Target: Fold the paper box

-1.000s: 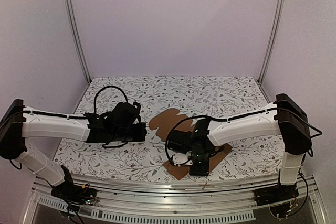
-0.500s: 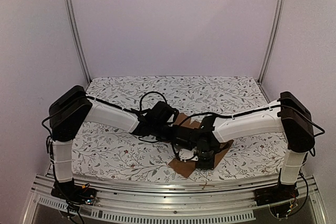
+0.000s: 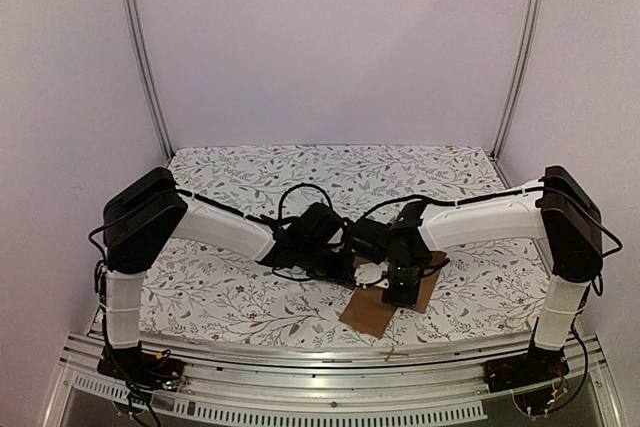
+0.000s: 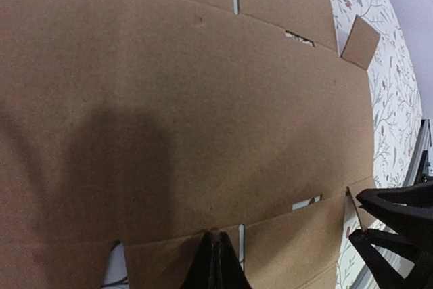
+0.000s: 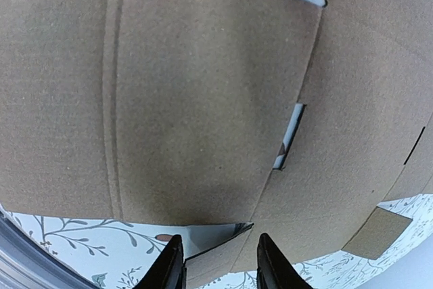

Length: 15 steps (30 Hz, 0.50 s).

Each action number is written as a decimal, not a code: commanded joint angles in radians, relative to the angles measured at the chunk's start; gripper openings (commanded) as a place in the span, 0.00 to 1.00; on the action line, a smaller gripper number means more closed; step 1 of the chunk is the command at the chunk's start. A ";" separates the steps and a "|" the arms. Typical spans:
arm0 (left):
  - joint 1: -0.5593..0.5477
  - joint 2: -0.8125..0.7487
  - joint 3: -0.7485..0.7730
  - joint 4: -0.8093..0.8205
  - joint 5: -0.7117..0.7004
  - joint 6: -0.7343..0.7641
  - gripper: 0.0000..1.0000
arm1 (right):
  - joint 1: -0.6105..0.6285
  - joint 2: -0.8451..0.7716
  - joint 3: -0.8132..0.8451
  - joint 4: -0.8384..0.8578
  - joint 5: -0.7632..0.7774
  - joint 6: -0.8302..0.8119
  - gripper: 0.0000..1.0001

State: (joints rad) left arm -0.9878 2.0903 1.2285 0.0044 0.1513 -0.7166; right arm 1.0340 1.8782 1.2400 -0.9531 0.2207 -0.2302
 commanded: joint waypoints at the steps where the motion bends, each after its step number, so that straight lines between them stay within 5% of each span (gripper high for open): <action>1: -0.006 0.061 -0.003 -0.067 0.005 0.022 0.00 | -0.032 -0.041 -0.020 -0.019 -0.031 -0.015 0.33; 11: -0.004 0.097 0.011 -0.068 0.023 0.043 0.00 | -0.068 -0.066 -0.010 -0.037 0.028 -0.067 0.30; 15: -0.001 0.103 0.008 -0.067 0.028 0.042 0.00 | -0.070 -0.075 -0.010 -0.043 0.045 -0.110 0.37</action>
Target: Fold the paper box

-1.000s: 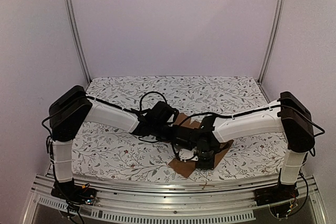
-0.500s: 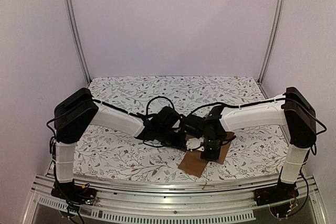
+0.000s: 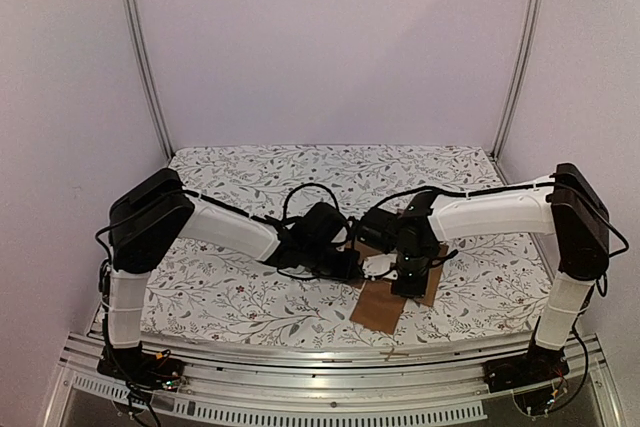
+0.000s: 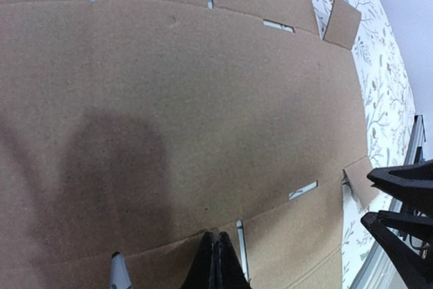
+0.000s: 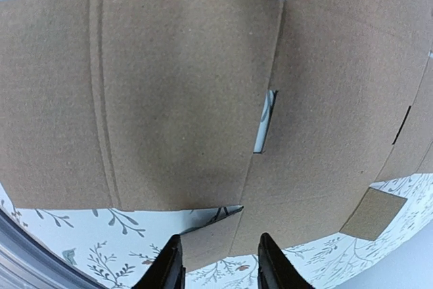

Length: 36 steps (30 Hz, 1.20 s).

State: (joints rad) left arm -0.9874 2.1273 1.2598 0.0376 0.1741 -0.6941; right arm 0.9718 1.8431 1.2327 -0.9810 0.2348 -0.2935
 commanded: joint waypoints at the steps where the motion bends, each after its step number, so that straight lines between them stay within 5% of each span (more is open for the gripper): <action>1: -0.002 0.066 -0.025 -0.098 0.006 0.018 0.00 | -0.007 -0.042 -0.003 -0.021 0.011 -0.053 0.40; 10: 0.010 0.063 -0.031 -0.095 0.010 0.011 0.00 | 0.018 -0.088 -0.067 -0.017 -0.070 -0.052 0.59; 17: 0.018 0.062 -0.034 -0.085 0.024 0.008 0.00 | 0.028 -0.079 -0.127 0.047 0.031 -0.063 0.59; 22: 0.019 0.063 -0.036 -0.086 0.029 0.010 0.00 | 0.023 -0.046 -0.146 0.077 0.079 -0.060 0.54; 29: 0.024 0.069 -0.036 -0.086 0.034 0.020 0.00 | -0.038 -0.067 -0.125 0.065 0.056 -0.055 0.24; 36: 0.027 0.074 -0.036 -0.080 0.039 0.025 0.00 | -0.094 -0.043 -0.107 0.028 -0.043 -0.076 0.17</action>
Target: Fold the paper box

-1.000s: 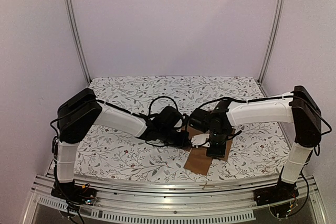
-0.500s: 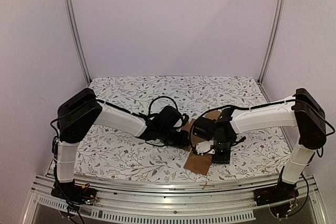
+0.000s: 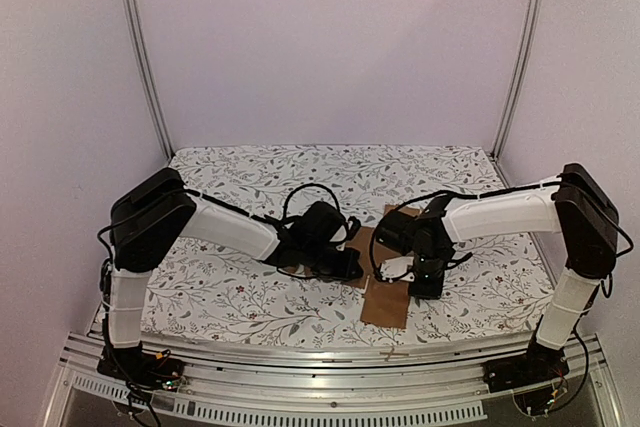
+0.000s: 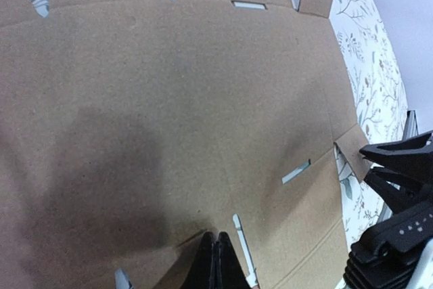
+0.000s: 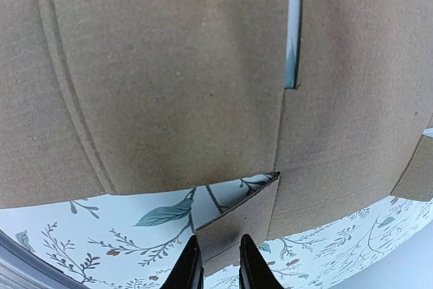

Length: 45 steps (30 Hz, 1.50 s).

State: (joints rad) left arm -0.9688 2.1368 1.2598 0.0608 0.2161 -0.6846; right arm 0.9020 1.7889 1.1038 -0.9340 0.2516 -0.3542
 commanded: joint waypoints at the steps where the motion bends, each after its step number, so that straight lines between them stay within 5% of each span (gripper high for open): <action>1: 0.008 0.064 -0.036 -0.104 -0.002 0.016 0.00 | -0.026 0.013 0.022 -0.018 -0.059 -0.019 0.17; 17: 0.008 0.074 -0.042 -0.078 0.031 0.016 0.00 | -0.025 -0.074 0.006 0.125 0.160 -0.110 0.18; 33: 0.008 0.075 -0.049 -0.082 0.037 0.022 0.00 | -0.033 -0.026 -0.043 0.165 0.199 -0.175 0.16; 45: 0.016 0.093 -0.046 -0.078 0.071 0.014 0.00 | -0.033 -0.100 -0.181 0.369 0.258 -0.290 0.17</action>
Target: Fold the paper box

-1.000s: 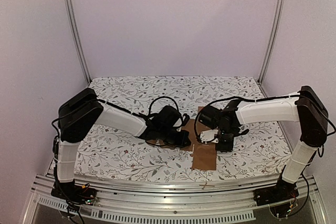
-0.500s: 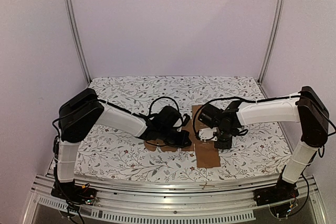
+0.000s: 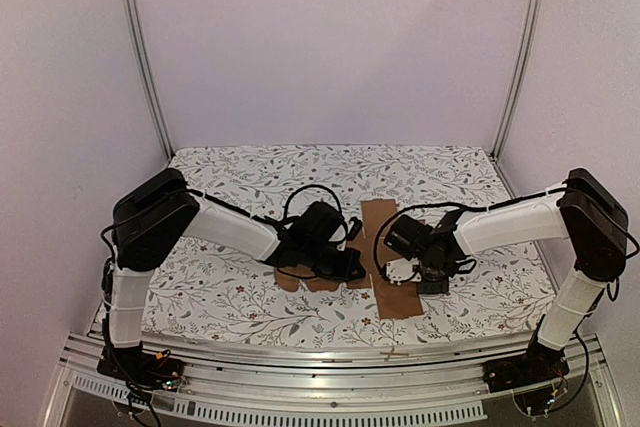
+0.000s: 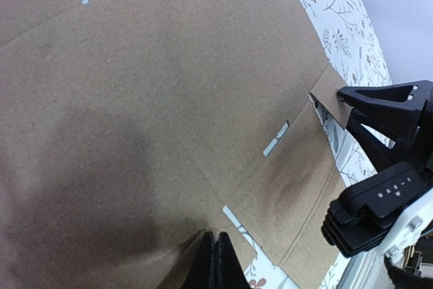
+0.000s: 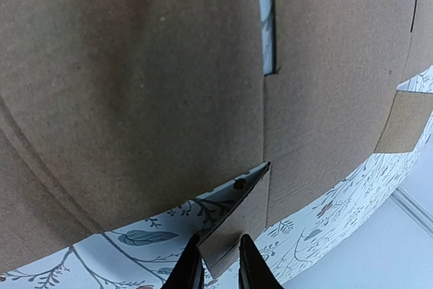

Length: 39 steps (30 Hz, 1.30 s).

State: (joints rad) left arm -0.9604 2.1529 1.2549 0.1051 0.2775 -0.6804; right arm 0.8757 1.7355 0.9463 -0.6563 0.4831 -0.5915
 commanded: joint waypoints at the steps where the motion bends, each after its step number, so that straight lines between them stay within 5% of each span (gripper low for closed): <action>1: 0.008 0.078 -0.041 -0.123 0.011 0.010 0.00 | -0.006 -0.050 -0.030 0.105 0.023 -0.057 0.17; 9: 0.011 0.073 -0.033 -0.123 0.021 0.021 0.00 | -0.006 -0.065 -0.067 0.228 0.075 -0.122 0.11; 13: 0.016 0.073 -0.026 -0.134 0.023 0.026 0.00 | -0.006 -0.072 -0.059 0.220 0.069 -0.156 0.01; 27: 0.072 -0.102 0.021 -0.283 -0.028 0.144 0.05 | -0.001 -0.056 0.176 -0.304 -0.287 0.016 0.00; 39: 0.037 -0.014 0.069 -0.129 0.118 0.047 0.06 | 0.116 0.002 0.190 -0.377 -0.396 0.127 0.00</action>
State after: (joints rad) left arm -0.8982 2.0956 1.3079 -0.0811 0.3309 -0.6060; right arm 0.9619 1.6989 1.1255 -0.9905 0.1398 -0.5232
